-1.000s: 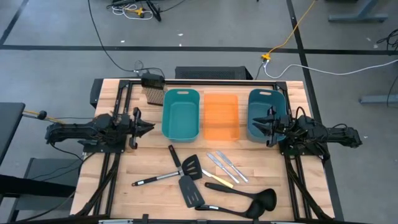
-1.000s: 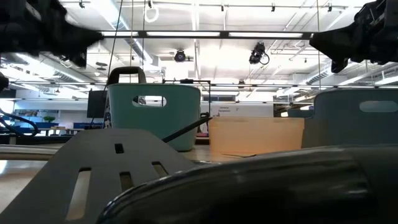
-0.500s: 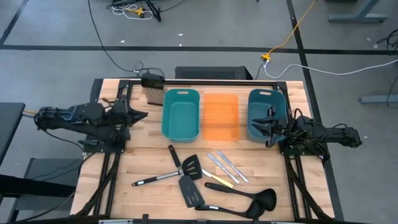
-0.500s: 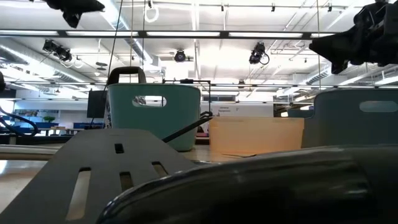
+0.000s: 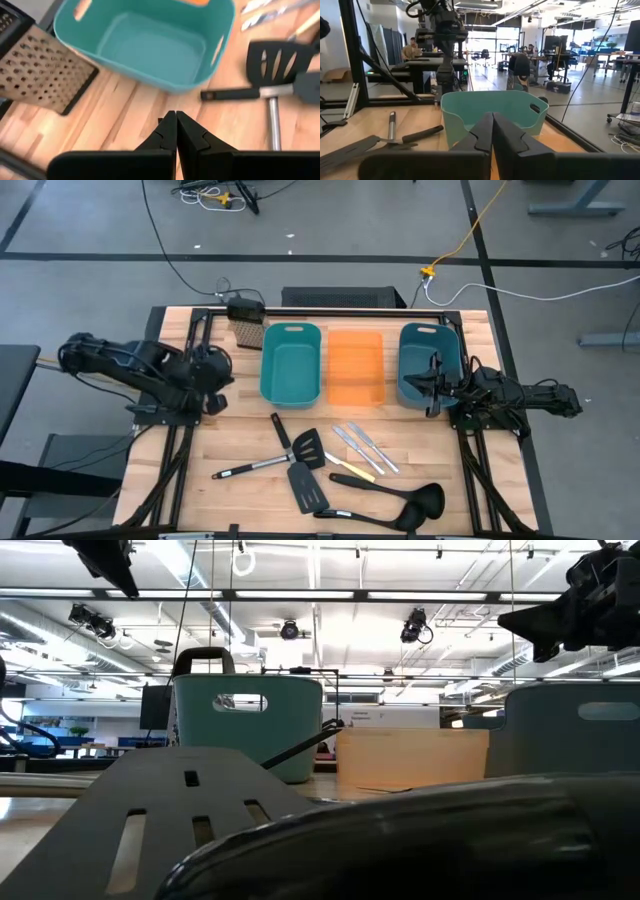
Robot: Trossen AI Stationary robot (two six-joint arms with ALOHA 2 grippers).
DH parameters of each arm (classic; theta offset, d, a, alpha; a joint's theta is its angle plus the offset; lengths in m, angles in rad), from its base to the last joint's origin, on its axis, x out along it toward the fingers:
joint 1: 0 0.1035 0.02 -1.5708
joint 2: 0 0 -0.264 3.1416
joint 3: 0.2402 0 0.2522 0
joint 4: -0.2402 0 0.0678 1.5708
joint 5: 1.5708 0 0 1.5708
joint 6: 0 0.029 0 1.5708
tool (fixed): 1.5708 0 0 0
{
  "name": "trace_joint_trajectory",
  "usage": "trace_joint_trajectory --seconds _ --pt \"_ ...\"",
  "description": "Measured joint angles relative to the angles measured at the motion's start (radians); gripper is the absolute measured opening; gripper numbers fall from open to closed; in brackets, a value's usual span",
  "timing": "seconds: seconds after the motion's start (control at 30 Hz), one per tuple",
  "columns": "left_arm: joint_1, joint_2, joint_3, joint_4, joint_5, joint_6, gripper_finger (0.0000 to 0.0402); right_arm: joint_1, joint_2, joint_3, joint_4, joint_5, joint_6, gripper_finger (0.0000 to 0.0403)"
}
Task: Pick & Place Kitchen Items
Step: Put the top black spatula into the green bin
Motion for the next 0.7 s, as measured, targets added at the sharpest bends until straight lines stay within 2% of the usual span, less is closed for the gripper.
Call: trace_joint_trajectory --seconds 0.27,0.43,0.57,0.7 --pt "-0.048 0.103 0.003 -0.003 0.111 -0.023 0.0002 0.0 0.0 0.0 0.0 0.044 0.007 0.0007" --pt "-0.101 0.19 -0.034 0.043 0.17 -0.088 0.002 0.0 0.0 0.0 -0.001 0.044 0.001 0.0024" --pt "-0.146 0.256 -0.061 0.105 0.177 -0.132 0.005 0.0 0.0 0.0 0.0 0.044 -0.002 0.0043" --pt "-0.194 0.314 -0.062 0.165 0.19 -0.154 0.0107 0.0 0.0 0.0 0.0 0.049 0.002 0.0057"
